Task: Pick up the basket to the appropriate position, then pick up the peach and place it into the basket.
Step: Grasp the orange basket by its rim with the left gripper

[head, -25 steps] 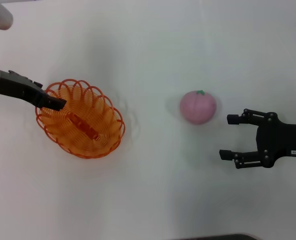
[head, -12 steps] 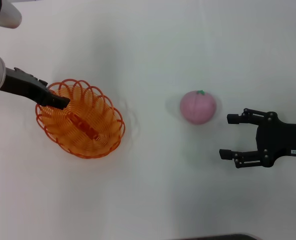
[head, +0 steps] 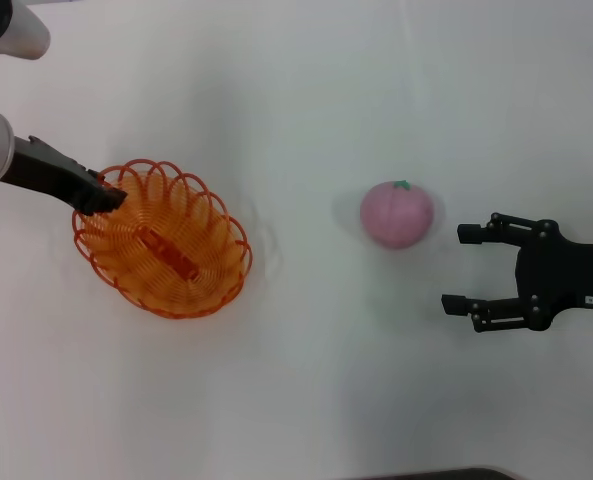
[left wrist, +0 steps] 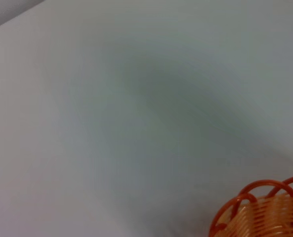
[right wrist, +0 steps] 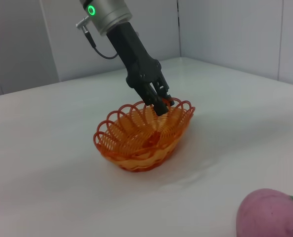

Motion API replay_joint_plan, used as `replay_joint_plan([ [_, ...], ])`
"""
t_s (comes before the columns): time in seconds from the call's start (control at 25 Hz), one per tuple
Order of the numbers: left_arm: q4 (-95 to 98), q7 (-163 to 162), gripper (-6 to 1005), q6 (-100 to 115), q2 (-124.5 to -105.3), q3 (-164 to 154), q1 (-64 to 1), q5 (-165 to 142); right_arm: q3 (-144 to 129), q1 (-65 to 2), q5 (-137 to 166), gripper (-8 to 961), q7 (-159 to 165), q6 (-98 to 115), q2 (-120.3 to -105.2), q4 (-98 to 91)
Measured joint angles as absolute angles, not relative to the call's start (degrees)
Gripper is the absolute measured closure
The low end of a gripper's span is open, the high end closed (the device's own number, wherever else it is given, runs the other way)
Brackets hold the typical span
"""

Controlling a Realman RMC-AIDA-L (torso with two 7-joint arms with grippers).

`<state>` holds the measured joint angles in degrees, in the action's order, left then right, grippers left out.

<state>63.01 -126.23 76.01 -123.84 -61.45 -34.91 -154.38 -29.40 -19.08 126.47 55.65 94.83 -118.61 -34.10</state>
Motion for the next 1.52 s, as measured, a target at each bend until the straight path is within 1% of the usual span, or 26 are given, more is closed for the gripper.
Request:
replay_joint_plan([
  [0.2, 63.0, -126.3, 760, 76.0, -123.84, -61.7, -35.1, -154.6, -29.3, -19.1, 126.5, 3, 55.7, 94.8, -118.58, -34.1],
  [0.64, 62.4, -127.4, 907, 75.9, -123.81, -61.7, -35.3, -155.6, -29.2, -19.1, 126.3, 4, 55.7, 94.8, -118.56, -34.1],
  [1.08, 62.5, -133.1, 925, 80.1, -123.53, -61.5, -37.1, -156.0, -29.2, -19.6, 126.2, 4, 56.3, 95.0, -118.55, -34.2],
  [1.36, 62.4, -139.9, 935, 85.7, -122.76, -61.1, -39.1, -156.3, -29.2, -19.6, 126.4, 4, 56.4, 94.9, -118.47, -34.2],
  [1.52, 62.4, -142.5, 941, 87.6, -122.66, -60.5, -39.5, -156.3, -29.2, -19.6, 126.4, 4, 56.4, 94.9, -118.47, -34.2],
])
